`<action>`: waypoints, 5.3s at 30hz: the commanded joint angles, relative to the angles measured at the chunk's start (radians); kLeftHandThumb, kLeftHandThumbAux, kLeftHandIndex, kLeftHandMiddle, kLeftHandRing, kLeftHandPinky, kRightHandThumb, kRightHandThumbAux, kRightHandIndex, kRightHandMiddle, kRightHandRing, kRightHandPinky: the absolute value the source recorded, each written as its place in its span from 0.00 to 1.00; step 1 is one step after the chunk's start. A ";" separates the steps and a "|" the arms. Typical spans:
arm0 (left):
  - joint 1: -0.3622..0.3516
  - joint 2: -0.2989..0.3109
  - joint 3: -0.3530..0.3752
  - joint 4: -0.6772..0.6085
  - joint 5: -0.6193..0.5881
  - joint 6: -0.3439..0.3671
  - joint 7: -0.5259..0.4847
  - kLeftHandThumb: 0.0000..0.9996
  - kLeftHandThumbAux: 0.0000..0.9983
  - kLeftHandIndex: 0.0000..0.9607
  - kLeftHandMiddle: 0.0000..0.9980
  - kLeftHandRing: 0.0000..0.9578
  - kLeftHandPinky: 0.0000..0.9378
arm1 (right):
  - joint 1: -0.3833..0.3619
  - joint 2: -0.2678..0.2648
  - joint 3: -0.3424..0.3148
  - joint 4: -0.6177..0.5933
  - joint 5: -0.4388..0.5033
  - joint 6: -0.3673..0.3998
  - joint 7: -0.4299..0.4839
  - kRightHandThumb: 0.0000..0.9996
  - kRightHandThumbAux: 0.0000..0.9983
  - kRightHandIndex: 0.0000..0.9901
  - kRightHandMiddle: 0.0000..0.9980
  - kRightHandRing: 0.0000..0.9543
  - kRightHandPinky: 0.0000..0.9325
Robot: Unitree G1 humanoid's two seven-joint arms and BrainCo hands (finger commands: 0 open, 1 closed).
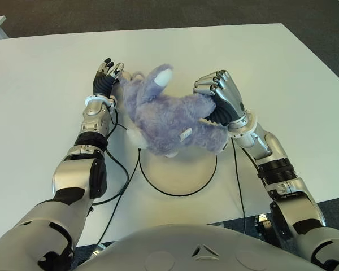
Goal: Put the doll into the plate.
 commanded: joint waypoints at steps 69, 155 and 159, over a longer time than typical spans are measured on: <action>0.047 0.003 0.005 0.030 0.002 0.055 -0.005 0.12 0.59 0.00 0.04 0.03 0.04 | 0.150 -0.036 0.101 0.002 -0.064 0.016 0.085 0.49 0.74 0.73 0.88 0.89 0.92; 0.040 0.008 0.005 0.043 0.002 0.056 -0.015 0.12 0.59 0.00 0.04 0.02 0.02 | 0.150 -0.027 0.150 -0.040 -0.092 0.164 0.130 0.21 0.54 0.62 0.80 0.82 0.84; 0.040 0.008 0.004 0.043 0.003 0.056 -0.014 0.12 0.59 0.00 0.03 0.02 0.01 | 0.152 -0.025 0.151 -0.043 -0.097 0.176 0.126 0.21 0.55 0.62 0.80 0.82 0.85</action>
